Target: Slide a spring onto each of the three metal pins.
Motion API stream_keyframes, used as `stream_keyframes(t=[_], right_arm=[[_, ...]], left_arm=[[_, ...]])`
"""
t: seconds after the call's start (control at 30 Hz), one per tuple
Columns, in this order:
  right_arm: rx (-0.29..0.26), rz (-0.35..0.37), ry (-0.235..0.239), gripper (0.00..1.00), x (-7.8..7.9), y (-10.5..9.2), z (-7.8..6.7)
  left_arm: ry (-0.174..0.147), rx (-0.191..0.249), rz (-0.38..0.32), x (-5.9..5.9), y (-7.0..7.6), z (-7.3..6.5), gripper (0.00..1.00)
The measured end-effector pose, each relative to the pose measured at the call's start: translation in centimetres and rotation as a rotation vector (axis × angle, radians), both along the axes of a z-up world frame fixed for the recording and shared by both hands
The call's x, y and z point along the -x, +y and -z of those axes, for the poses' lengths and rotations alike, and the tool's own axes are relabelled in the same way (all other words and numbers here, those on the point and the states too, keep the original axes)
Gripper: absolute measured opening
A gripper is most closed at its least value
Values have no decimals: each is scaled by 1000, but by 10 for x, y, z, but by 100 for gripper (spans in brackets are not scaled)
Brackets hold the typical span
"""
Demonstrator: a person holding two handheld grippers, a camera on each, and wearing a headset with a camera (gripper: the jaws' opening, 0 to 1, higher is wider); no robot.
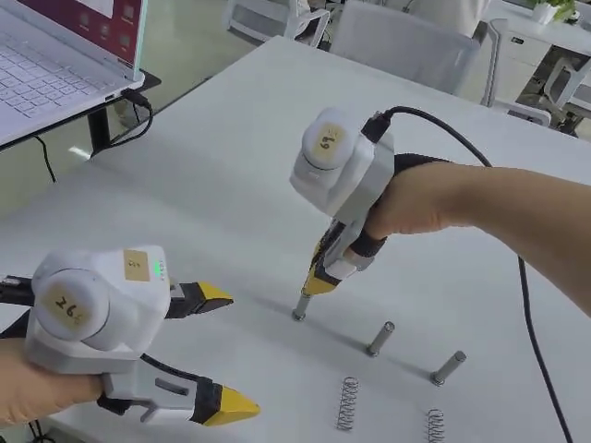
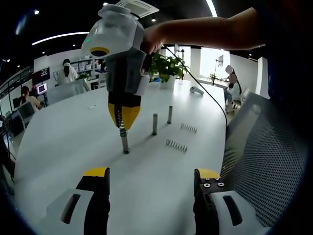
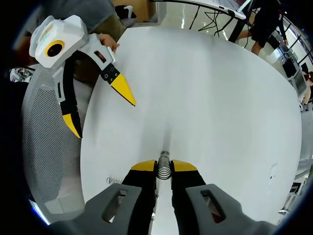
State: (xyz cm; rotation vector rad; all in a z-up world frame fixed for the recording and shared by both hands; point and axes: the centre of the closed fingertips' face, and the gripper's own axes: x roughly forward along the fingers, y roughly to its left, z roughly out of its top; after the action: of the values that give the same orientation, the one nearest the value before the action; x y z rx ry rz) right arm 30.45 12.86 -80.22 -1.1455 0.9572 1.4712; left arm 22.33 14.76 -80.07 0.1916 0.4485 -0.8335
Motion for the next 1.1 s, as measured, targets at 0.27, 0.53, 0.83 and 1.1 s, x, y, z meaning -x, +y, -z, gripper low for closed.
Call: stream_keyframes(t=[0.27, 0.53, 0.83, 1.1], right_arm=[[-11, 13, 3, 8, 0, 0, 15], [-11, 24, 8, 9, -3, 2, 25], [-1, 22, 5, 9, -6, 4, 36], [0, 17, 1, 9, -5, 4, 41]], left_arm=[[4, 2, -2, 0, 0, 1, 66], [5, 5, -5, -1, 0, 1, 65], [6, 8, -8, 0, 0, 1, 64], [6, 7, -5, -1, 0, 2, 64]])
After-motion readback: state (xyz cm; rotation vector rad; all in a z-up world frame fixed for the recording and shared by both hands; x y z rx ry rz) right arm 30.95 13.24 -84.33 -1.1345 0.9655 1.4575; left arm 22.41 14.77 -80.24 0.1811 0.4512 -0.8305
